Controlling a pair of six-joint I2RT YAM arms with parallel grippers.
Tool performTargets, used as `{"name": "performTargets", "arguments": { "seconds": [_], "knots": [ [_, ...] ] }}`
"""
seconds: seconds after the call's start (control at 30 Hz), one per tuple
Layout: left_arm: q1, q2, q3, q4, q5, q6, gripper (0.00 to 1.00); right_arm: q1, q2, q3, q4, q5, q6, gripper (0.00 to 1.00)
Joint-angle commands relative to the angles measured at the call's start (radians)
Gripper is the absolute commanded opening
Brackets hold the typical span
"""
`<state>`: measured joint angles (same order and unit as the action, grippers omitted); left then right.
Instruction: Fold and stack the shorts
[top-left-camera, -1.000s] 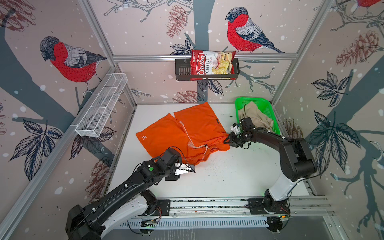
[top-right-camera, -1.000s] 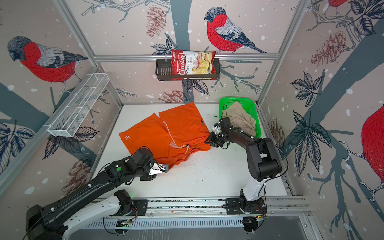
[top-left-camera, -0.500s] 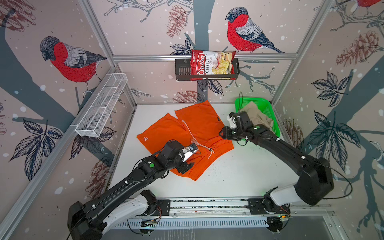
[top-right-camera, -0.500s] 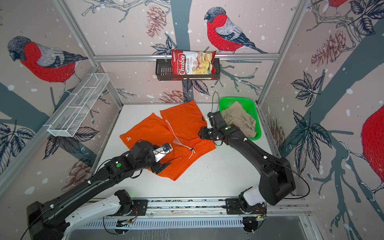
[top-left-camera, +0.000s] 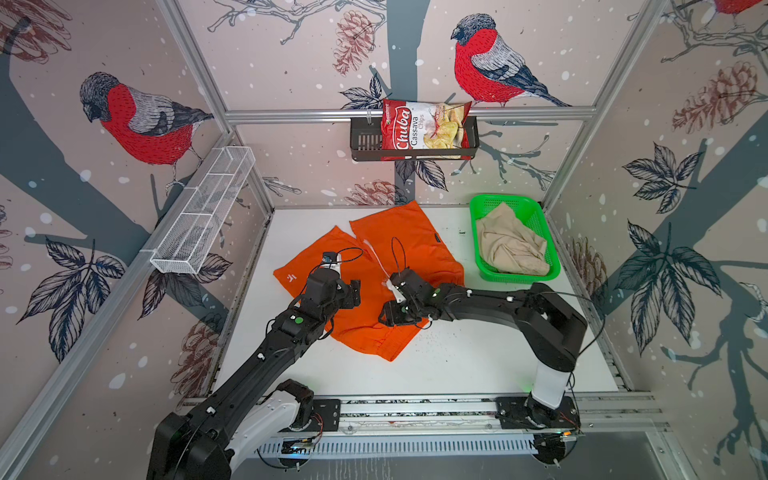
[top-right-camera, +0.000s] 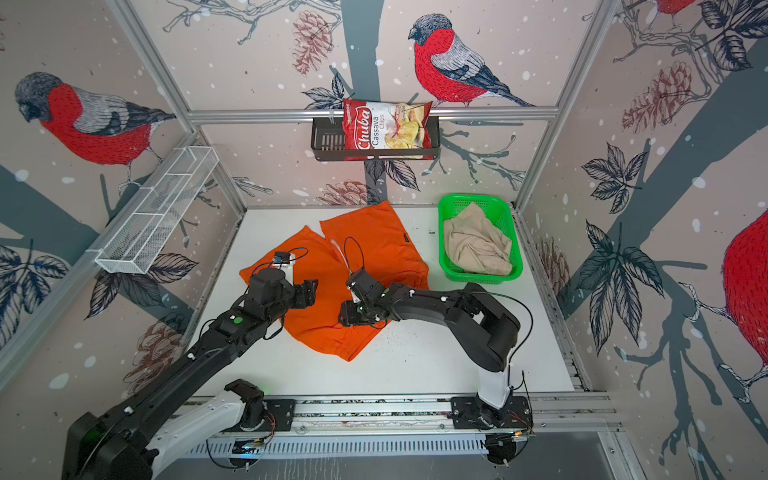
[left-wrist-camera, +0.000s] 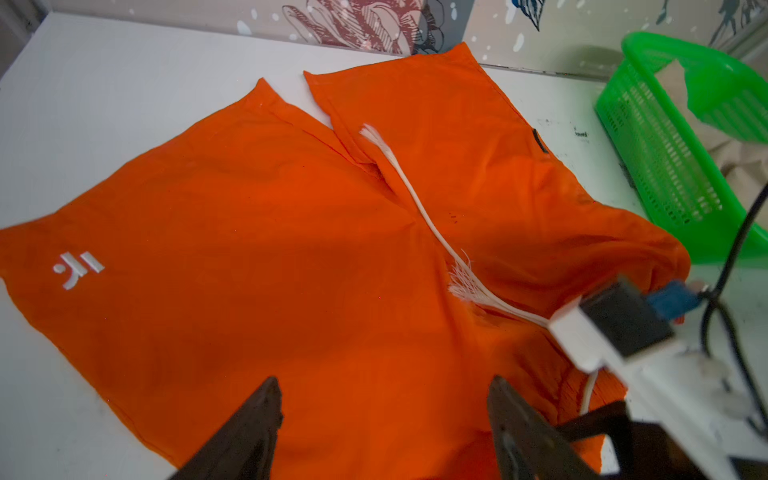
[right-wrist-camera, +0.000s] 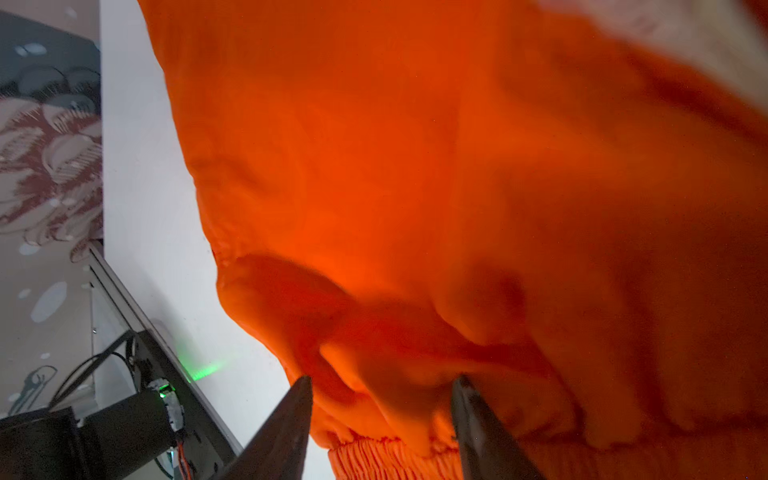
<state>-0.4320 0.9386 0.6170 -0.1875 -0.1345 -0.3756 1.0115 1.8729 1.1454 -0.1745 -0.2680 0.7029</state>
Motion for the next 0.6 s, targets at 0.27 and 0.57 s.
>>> {"name": "performTargets", "arguments": {
  "seconds": [0.27,0.57],
  "knots": [
    [0.019,0.057,-0.069,0.176,0.005,-0.139,0.75,-0.015,-0.006,-0.164,-0.097,0.05,-0.034,0.56],
    [0.022,0.13,-0.076,0.227,0.056,-0.169,0.74,-0.088,-0.276,-0.324,-0.236,0.136,-0.017,0.58]
  ]
}}
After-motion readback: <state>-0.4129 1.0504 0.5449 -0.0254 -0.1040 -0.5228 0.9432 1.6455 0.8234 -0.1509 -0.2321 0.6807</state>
